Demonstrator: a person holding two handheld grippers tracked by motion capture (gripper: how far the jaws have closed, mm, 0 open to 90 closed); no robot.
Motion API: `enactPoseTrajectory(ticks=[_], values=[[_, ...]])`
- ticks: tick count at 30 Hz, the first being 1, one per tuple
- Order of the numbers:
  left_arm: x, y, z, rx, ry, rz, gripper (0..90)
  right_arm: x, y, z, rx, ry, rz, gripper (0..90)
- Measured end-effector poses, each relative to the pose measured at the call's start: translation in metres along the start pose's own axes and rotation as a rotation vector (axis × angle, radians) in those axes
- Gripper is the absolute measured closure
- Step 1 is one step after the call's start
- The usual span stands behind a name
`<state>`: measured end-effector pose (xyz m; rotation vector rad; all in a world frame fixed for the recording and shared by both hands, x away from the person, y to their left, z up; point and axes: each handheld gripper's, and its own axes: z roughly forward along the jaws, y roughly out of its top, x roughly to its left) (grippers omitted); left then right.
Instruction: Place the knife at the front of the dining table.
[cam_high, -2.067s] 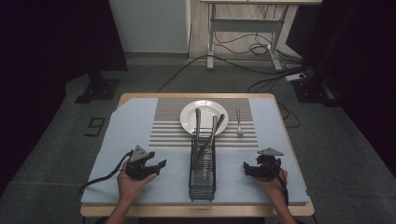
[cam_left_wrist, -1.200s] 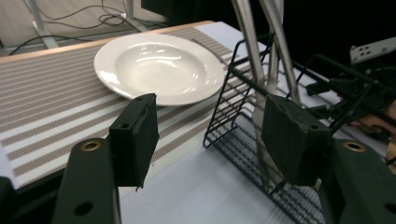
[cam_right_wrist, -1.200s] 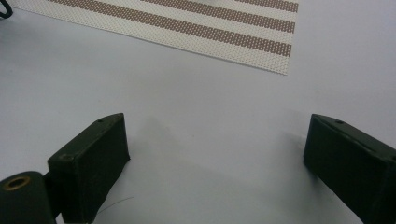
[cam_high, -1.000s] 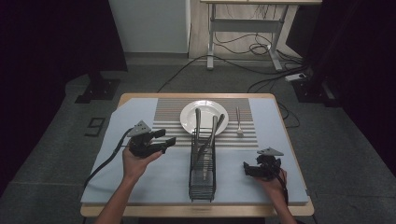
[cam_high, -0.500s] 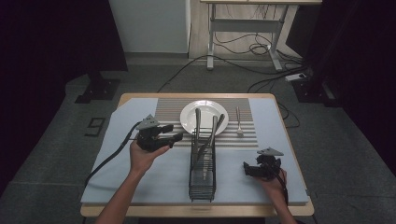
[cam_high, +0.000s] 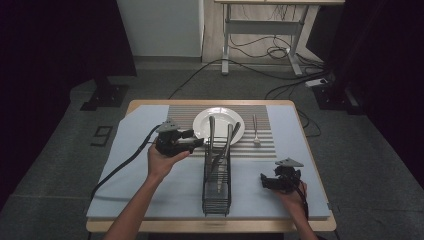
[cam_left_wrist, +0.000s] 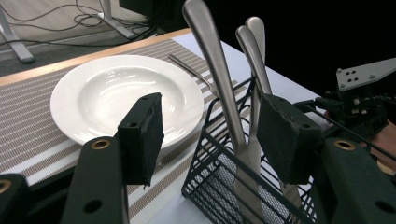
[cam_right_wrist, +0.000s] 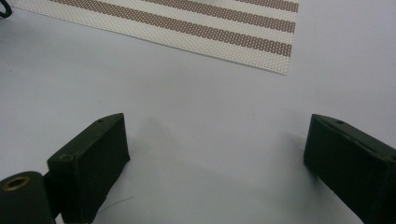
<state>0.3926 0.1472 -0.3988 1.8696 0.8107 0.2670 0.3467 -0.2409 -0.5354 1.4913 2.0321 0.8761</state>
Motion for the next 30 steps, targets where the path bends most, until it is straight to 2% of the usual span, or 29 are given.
enactPoseTrajectory(ticks=[12, 15, 19, 23, 28, 30], values=[[-0.001, 0.013, 0.012, 0.017, -0.008, 0.023, 42.4, 0.000, 0.000, 0.000, 0.001, 0.000, -0.001, 6.4], [0.000, 0.015, 0.015, 0.009, -0.031, 0.006, 43.1, 0.000, 0.000, 0.000, 0.001, 0.000, -0.001, 6.4], [0.003, 0.015, 0.019, 0.018, -0.019, 0.002, 43.3, 0.000, 0.000, 0.000, 0.001, 0.000, -0.001, 6.5], [0.003, 0.015, 0.024, 0.020, -0.029, -0.007, 43.7, 0.000, 0.000, 0.000, 0.002, 0.000, -0.001, 6.5], [-0.002, 0.020, 0.032, 0.043, -0.019, 0.025, 43.6, 0.000, 0.000, 0.000, 0.001, 0.000, -0.001, 6.4], [-0.001, 0.022, 0.035, 0.037, -0.040, 0.002, 43.7, 0.000, 0.000, 0.000, 0.000, -0.001, 0.000, 6.4]])
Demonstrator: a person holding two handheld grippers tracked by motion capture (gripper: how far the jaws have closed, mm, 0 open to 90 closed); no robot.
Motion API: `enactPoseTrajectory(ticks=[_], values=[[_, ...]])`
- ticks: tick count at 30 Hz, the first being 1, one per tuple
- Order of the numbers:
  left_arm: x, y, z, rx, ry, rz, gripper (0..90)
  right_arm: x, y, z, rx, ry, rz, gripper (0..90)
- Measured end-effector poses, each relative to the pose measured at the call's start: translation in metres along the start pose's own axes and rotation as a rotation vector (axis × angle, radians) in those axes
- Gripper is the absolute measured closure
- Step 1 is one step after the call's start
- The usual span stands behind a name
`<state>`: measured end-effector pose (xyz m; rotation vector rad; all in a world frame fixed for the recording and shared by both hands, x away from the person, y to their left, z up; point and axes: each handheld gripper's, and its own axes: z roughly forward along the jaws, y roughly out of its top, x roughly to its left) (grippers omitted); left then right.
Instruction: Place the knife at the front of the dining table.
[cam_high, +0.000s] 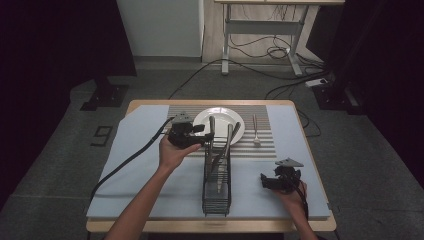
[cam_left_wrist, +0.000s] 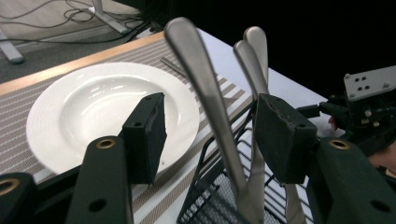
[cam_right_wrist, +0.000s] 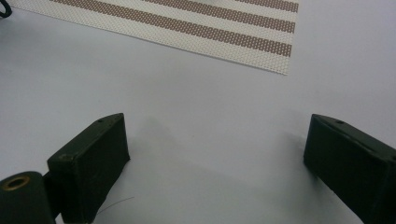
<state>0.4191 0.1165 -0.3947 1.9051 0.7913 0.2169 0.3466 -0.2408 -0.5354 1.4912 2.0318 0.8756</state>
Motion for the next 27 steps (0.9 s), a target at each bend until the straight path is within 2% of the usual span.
enactPoseTrajectory(ticks=[4, 9, 19, 25, 27], values=[[0.002, 0.000, 0.004, 0.014, 0.022, 0.003, 44.1, 0.000, 0.000, 0.000, 0.000, 0.000, 0.000, 6.4], [0.000, 0.001, 0.013, 0.022, -0.001, 0.002, 47.9, 0.000, 0.000, 0.000, -0.001, 0.000, -0.002, 6.5], [0.003, 0.000, 0.022, 0.038, -0.037, -0.020, 69.2, 0.000, 0.000, 0.000, -0.001, 0.000, -0.001, 6.5], [0.006, 0.000, 0.023, 0.025, -0.067, -0.027, 72.5, 0.000, 0.000, 0.000, -0.001, 0.000, -0.001, 6.4], [0.006, 0.000, 0.024, 0.004, -0.065, -0.020, 73.1, 0.000, 0.000, 0.000, -0.001, 0.000, -0.001, 6.5]])
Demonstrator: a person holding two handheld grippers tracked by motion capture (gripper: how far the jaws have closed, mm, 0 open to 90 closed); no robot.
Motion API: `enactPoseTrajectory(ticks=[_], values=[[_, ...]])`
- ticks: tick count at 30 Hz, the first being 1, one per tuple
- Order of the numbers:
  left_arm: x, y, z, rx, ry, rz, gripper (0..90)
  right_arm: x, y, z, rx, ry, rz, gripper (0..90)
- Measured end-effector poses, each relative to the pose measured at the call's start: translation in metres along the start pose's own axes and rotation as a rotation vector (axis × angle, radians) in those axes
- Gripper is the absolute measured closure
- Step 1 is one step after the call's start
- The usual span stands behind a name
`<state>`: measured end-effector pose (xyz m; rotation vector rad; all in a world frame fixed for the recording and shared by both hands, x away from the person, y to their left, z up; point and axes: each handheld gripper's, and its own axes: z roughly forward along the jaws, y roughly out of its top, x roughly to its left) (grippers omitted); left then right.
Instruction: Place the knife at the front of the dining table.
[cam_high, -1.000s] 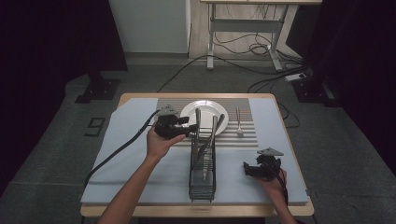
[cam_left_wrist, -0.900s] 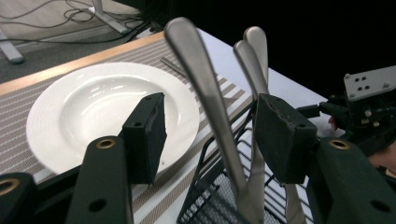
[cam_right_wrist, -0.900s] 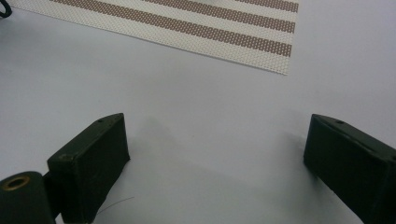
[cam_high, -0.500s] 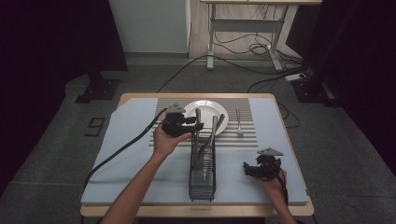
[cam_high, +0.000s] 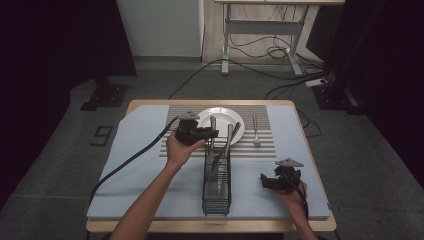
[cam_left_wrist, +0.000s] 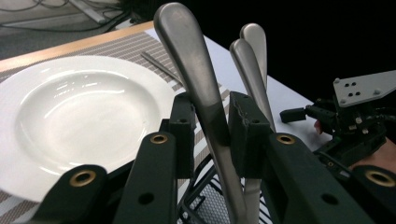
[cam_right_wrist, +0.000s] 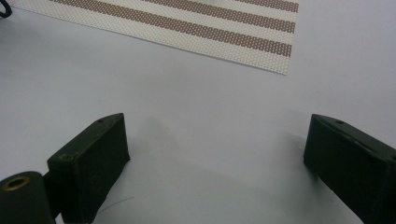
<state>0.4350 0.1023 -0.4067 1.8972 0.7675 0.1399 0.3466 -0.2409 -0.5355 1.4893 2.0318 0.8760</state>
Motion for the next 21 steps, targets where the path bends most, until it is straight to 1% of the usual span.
enactPoseTrajectory(ticks=[2, 5, 8, 10, 13, 17, 21], values=[[0.000, 0.001, -0.001, -0.030, -0.012, -0.002, 74.7, 0.000, 0.000, 0.000, 0.000, 0.000, 0.000, 6.5], [0.001, 0.003, -0.002, -0.048, -0.036, -0.007, 76.4, 0.000, 0.000, 0.000, 0.000, 0.000, 0.000, 6.4], [0.001, 0.003, -0.003, -0.062, -0.037, -0.005, 77.2, 0.000, 0.000, 0.000, 0.000, 0.000, 0.000, 6.5], [0.000, 0.004, -0.005, -0.084, -0.041, -0.005, 77.9, 0.000, 0.000, 0.000, 0.000, 0.000, -0.001, 6.5], [0.000, 0.009, -0.011, -0.121, -0.061, -0.014, 79.2, 0.000, 0.000, 0.000, -0.001, 0.000, 0.000, 6.5], [0.002, 0.017, -0.022, -0.155, -0.070, -0.015, 79.5, 0.000, 0.000, 0.000, -0.001, 0.000, -0.001, 6.5], [0.002, 0.023, -0.032, -0.198, -0.097, -0.026, 81.3, 0.000, 0.000, 0.000, -0.002, 0.000, 0.000, 6.5]])
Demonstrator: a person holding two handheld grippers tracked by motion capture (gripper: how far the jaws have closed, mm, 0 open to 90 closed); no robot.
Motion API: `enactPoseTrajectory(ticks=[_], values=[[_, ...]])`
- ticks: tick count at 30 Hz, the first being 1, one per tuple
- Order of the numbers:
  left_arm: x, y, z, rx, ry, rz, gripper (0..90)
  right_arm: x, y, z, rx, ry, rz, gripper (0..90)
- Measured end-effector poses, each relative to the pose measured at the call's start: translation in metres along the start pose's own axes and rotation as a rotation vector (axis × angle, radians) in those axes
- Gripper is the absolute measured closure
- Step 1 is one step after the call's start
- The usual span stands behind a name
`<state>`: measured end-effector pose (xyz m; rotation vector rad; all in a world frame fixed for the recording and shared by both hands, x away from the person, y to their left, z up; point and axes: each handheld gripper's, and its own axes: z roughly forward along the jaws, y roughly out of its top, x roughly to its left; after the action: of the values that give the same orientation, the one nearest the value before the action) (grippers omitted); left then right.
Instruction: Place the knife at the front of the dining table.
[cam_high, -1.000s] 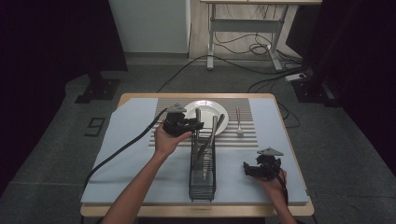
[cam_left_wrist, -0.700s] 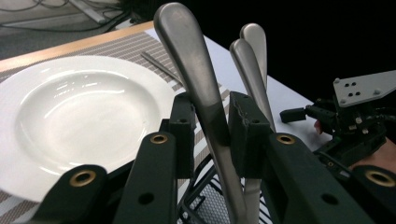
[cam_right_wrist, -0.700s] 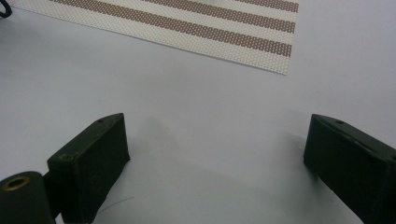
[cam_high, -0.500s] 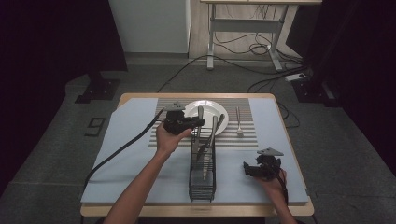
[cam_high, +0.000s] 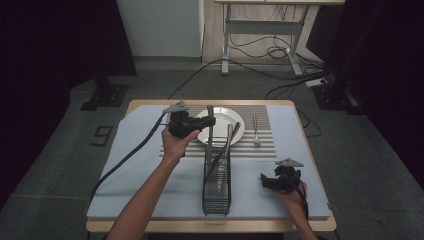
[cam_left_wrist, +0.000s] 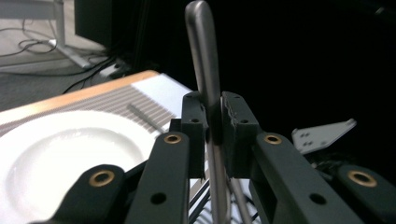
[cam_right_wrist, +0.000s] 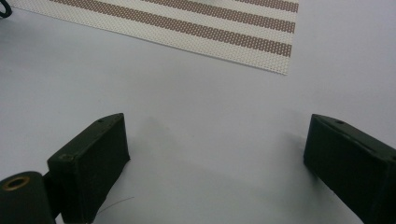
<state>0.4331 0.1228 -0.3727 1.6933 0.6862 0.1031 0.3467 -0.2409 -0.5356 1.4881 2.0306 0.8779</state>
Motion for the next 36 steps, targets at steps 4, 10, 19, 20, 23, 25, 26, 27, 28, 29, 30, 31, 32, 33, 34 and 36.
enactPoseTrajectory(ticks=[4, 10, 19, 20, 23, 25, 26, 27, 28, 29, 30, 31, 32, 33, 34, 36], values=[[-0.004, 0.007, -0.010, -0.044, 0.002, 0.010, 82.8, 0.000, 0.000, 0.000, 0.000, 0.000, -0.001, 6.5], [-0.006, 0.022, -0.034, -0.109, 0.020, 0.027, 83.8, 0.000, 0.000, 0.000, 0.002, 0.000, -0.001, 6.4], [-0.017, 0.046, -0.068, -0.180, 0.049, 0.088, 84.1, 0.000, 0.000, 0.000, 0.004, 0.001, -0.002, 6.4], [-0.018, 0.048, -0.071, -0.185, 0.051, 0.094, 84.1, 0.000, 0.000, 0.000, 0.005, 0.001, -0.001, 6.4], [-0.019, 0.053, -0.082, -0.201, 0.056, 0.096, 84.1, 0.000, 0.000, 0.000, 0.005, 0.001, -0.001, 6.4], [-0.019, 0.054, -0.088, -0.201, 0.074, 0.103, 84.1, 0.000, 0.000, 0.000, 0.005, 0.001, -0.001, 6.4], [-0.018, 0.054, -0.090, -0.198, 0.086, 0.111, 84.1, 0.000, 0.000, 0.000, 0.005, 0.001, -0.001, 6.4], [-0.018, 0.053, -0.092, -0.194, 0.097, 0.117, 84.1, 0.000, 0.000, 0.000, 0.005, 0.001, -0.001, 6.4], [-0.017, 0.053, -0.093, -0.191, 0.105, 0.119, 84.1, 0.000, 0.000, 0.000, 0.005, 0.001, -0.001, 6.4], [-0.016, 0.051, -0.094, -0.184, 0.113, 0.119, 84.1, 0.000, 0.000, 0.000, 0.005, 0.001, -0.002, 6.4], [-0.015, 0.050, -0.095, -0.177, 0.128, 0.125, 84.1, 0.000, 0.000, 0.000, 0.005, 0.001, -0.001, 6.4], [-0.014, 0.048, -0.095, -0.174, 0.136, 0.123, 84.1, 0.000, 0.000, 0.000, 0.005, 0.001, -0.002, 6.4], [-0.012, 0.047, -0.095, -0.173, 0.139, 0.121, 84.1, 0.000, 0.000, 0.000, 0.005, 0.001, -0.001, 6.4], [-0.010, 0.044, -0.095, -0.170, 0.145, 0.115, 84.1, 0.000, 0.000, 0.000, 0.005, 0.001, -0.002, 6.4], [-0.008, 0.042, -0.096, -0.166, 0.151, 0.109, 84.1, 0.000, 0.000, 0.000, 0.005, 0.001, 0.000, 6.4], [-0.003, 0.038, -0.096, -0.156, 0.175, 0.106, 84.1, 0.000, 0.000, 0.000, 0.003, 0.000, -0.002, 6.4]])
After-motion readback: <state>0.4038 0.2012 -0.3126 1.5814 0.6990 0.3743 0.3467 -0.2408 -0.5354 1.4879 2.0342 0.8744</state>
